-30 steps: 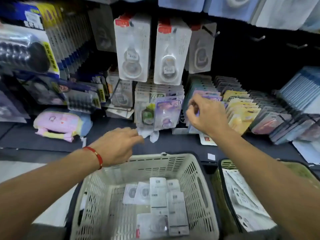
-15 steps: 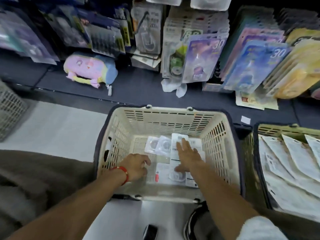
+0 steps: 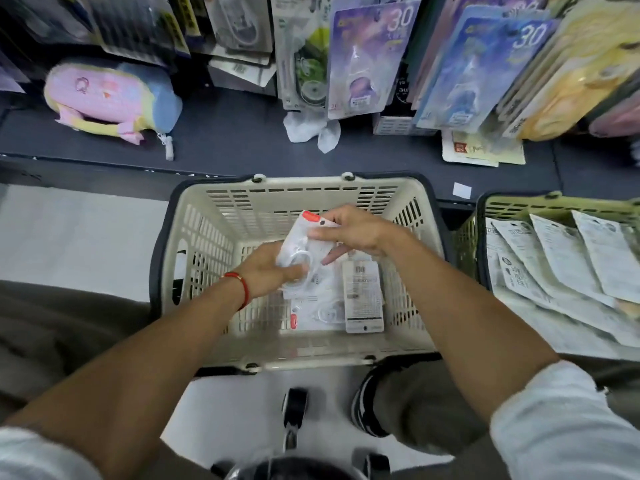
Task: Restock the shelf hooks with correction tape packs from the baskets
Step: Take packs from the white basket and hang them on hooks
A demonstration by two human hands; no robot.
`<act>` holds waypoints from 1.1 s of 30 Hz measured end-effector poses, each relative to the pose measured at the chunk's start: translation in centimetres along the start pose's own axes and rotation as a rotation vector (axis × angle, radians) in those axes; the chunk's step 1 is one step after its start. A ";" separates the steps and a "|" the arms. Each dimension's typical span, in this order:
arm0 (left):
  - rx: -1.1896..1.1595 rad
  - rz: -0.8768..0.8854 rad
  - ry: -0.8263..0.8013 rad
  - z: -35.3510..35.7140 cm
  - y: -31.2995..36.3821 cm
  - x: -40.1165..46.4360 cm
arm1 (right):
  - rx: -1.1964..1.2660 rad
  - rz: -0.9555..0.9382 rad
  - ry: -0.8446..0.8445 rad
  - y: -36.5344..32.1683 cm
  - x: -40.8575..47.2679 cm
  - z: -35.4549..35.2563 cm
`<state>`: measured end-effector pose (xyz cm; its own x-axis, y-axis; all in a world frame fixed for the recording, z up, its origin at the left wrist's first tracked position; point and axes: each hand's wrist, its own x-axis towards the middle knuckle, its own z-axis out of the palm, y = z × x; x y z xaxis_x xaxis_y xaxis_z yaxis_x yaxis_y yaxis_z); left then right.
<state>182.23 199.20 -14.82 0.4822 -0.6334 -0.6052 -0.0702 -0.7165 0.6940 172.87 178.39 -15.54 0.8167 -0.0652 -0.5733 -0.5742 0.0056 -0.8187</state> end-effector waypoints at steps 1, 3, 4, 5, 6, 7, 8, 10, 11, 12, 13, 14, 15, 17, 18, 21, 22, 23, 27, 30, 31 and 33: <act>-0.076 -0.017 0.019 0.3 -0.4 -0.1 | 0.028 -0.003 0.041 0.6 0.4 0.4; -0.136 -0.078 0.051 0.6 -1.6 -0.6 | -0.113 0.033 0.233 3.0 0.8 1.0; -0.138 -0.113 0.051 0.6 -2.2 -1.0 | -0.309 0.086 0.318 4.7 0.8 0.9; -0.162 -0.157 0.051 0.5 -2.9 -1.3 | -0.561 0.172 0.330 6.5 0.7 0.8; -0.209 -0.204 0.069 0.4 -3.6 -1.5 | -0.805 0.264 0.276 8.1 0.3 0.8; -0.266 -0.246 0.097 0.2 -4.1 -1.7 | -0.983 0.327 0.211 9.3 -0.1 1.0; -0.321 -0.279 0.121 0.0 -4.4 -1.9 | -1.077 0.352 0.181 10.0 -0.4 1.2; -0.417 -0.330 0.151 -0.2 -4.4 -2.1 | -1.053 0.338 0.203 10.0 -0.7 1.0; -0.458 -0.348 0.157 -0.2 -4.4 -2.1 | -0.969 0.314 0.207 9.3 -0.8 0.6; -0.497 -0.364 0.159 -0.1 -4.2 -2.0 | -0.865 0.295 0.189 8.2 -1.0 0.1; -0.537 -0.381 0.152 0.0 -4.1 -2.0 | -0.762 0.273 0.162 6.8 -1.3 -0.4; -0.588 -0.401 0.137 0.1 -3.9 -2.0 | -0.676 0.235 0.149 5.2 -1.7 -0.9; -0.654 -0.433 0.113 0.3 -3.8 -2.0 | -0.608 0.182 0.160 3.5 -2.2 -1.2; -0.836 -0.517 0.030 0.5 -3.4 -1.8 | -0.532 0.045 0.251 0.0 -3.3 -1.0; -0.950 -0.540 -0.019 0.7 -3.4 -1.7 | -0.518 -0.025 0.311 -1.3 -3.7 -0.5; -1.226 -0.536 -0.160 1.1 -3.9 -1.5 | -0.466 -0.155 0.421 -2.9 -4.6 2.7; -1.265 -0.529 -0.196 1.1 -4.0 -1.5 | -0.451 -0.184 0.429 -2.6 -4.8 4.2; -1.282 -0.519 -0.212 1.1 -4.0 -1.6 | -0.439 -0.203 0.422 -2.1 -4.8 5.7; -1.285 -0.463 -0.154 1.1 -3.6 -2.2 | -0.372 -0.187 0.194 0.7 -4.2 10.0; -1.189 -0.398 -0.124 1.6 -4.1 -2.7 | -0.205 -0.118 0.157 2.3 -2.7 10.1; -1.168 -0.402 -0.077 1.8 -4.5 -2.7 | -0.193 -0.100 0.241 3.0 -2.1 9.5; -1.122 -0.427 0.007 1.9 -4.9 -2.8 | -0.354 0.006 0.474 5.2 -0.8 7.6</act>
<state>179.51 203.96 -17.28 0.2860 -0.4028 -0.8695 0.8949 -0.2121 0.3926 169.69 186.08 -19.57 0.7461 -0.5050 -0.4339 -0.6290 -0.3207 -0.7082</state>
